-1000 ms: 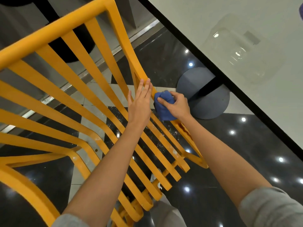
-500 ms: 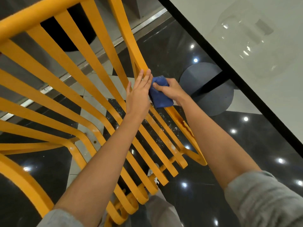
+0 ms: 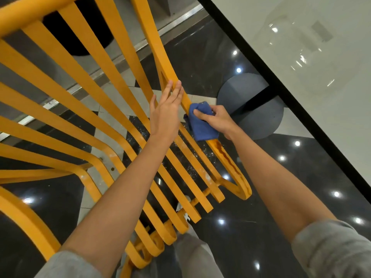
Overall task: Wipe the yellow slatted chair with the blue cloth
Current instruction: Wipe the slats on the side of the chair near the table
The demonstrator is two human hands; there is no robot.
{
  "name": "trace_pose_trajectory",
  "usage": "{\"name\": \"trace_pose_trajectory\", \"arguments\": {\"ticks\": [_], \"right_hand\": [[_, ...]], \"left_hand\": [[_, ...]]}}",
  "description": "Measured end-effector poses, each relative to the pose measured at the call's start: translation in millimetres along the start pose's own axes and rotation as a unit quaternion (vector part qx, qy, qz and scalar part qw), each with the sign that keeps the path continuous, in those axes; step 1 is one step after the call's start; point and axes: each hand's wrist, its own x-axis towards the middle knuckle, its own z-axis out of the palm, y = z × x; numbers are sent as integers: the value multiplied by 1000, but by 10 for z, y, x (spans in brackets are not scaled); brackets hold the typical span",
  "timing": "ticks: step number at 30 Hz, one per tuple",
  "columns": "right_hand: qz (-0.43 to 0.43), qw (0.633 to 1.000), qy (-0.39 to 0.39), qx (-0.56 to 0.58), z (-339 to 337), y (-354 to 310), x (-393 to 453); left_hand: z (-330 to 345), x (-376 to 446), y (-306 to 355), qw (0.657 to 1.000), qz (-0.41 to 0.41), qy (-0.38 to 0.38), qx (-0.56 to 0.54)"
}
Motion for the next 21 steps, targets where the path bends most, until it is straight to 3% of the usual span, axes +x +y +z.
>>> {"name": "trace_pose_trajectory", "arguments": {"ticks": [4, 8, 13, 16, 19, 21], "right_hand": [[90, 994, -17, 57, -87, 408, -323], [1, 999, 23, 38, -20, 605, -479], [-48, 984, 109, -135, 161, 384, -205], [-31, 976, 153, -154, 211, 354, -210], [-29, 972, 158, -173, 195, 403, -322], [-52, 944, 141, -295, 212, 418, -379]], "left_hand": [[9, -18, -7, 1000, -2, -4, -8], [3, -15, 51, 1000, -14, 2, -15], [-14, -7, 74, 1000, -22, 8, -8], [8, -18, 57, 1000, -19, 7, -3], [4, -26, 67, 1000, -20, 4, -4], [1, -22, 74, 1000, -22, 0, -6]]}}
